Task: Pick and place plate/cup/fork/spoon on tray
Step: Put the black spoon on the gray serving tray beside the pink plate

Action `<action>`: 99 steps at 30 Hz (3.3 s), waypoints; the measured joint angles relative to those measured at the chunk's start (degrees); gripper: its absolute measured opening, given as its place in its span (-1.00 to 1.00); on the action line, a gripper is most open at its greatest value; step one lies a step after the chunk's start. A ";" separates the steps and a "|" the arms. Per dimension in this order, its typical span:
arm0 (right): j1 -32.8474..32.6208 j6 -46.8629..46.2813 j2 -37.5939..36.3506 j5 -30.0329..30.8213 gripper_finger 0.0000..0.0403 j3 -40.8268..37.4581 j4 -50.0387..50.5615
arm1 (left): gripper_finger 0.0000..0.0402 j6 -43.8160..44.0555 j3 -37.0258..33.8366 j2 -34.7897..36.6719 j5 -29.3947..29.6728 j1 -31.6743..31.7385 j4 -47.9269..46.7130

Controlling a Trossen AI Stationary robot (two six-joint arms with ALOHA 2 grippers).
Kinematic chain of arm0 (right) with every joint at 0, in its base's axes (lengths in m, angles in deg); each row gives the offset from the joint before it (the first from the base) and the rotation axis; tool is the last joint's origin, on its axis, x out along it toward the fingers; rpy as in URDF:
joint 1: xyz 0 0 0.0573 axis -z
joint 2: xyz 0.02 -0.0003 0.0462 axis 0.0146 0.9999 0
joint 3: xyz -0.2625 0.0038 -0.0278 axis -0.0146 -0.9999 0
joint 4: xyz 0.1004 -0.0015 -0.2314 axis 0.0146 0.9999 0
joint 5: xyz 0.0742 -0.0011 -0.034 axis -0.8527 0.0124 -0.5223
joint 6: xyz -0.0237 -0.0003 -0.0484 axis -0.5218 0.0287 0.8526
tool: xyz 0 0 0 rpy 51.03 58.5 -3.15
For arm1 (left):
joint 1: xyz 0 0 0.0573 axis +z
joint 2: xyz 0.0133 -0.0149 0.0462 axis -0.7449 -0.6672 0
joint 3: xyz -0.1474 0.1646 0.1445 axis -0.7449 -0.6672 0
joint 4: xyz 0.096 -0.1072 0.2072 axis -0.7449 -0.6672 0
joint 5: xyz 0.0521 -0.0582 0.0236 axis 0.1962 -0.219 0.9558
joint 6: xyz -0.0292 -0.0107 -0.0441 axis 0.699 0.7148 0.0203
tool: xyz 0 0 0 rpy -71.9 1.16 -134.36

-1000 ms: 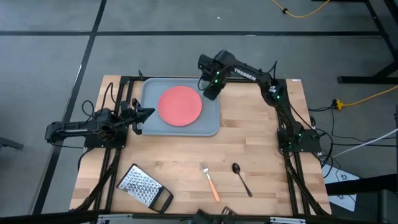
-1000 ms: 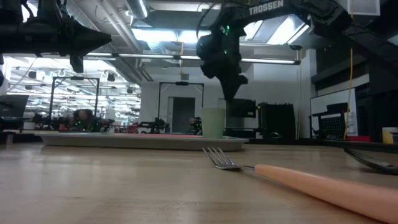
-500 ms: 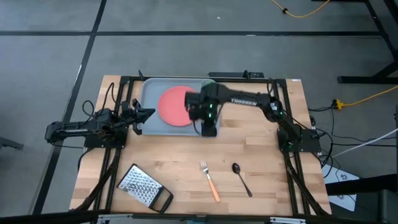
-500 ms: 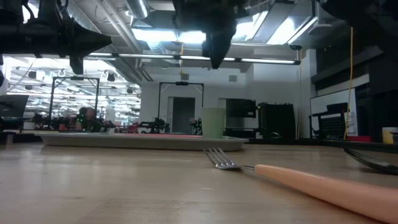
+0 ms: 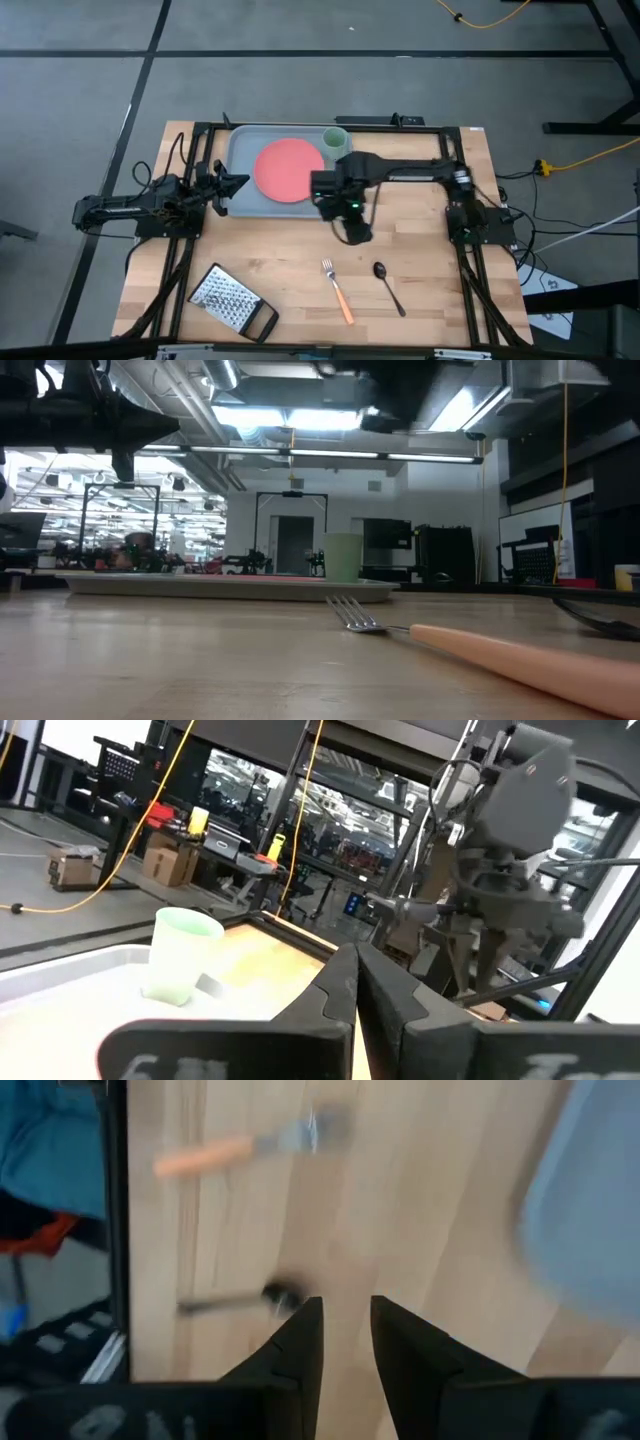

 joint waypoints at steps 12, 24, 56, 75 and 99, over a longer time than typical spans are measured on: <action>-10.08 -41.90 -29.58 -1.58 -0.55 -48.54 -20.57 | -1.00 1.54 0.01 0.00 0.00 -0.01 0.02; -20.15 -74.65 -33.80 -1.11 -0.55 -72.48 -50.67 | -1.00 2.84 0.01 0.00 0.34 0.01 0.02; -29.66 -84.61 -33.78 24.28 -0.55 -71.07 -61.05 | -1.00 2.78 0.00 0.00 0.24 0.00 0.02; -30.22 -87.19 -33.76 30.64 -0.55 -71.05 -67.82 | -1.00 2.76 0.01 0.00 0.24 -0.01 0.01; -48.01 -100.09 -14.31 21.49 -0.55 -56.12 -81.84 | -1.00 2.76 0.01 0.00 0.65 0.01 0.04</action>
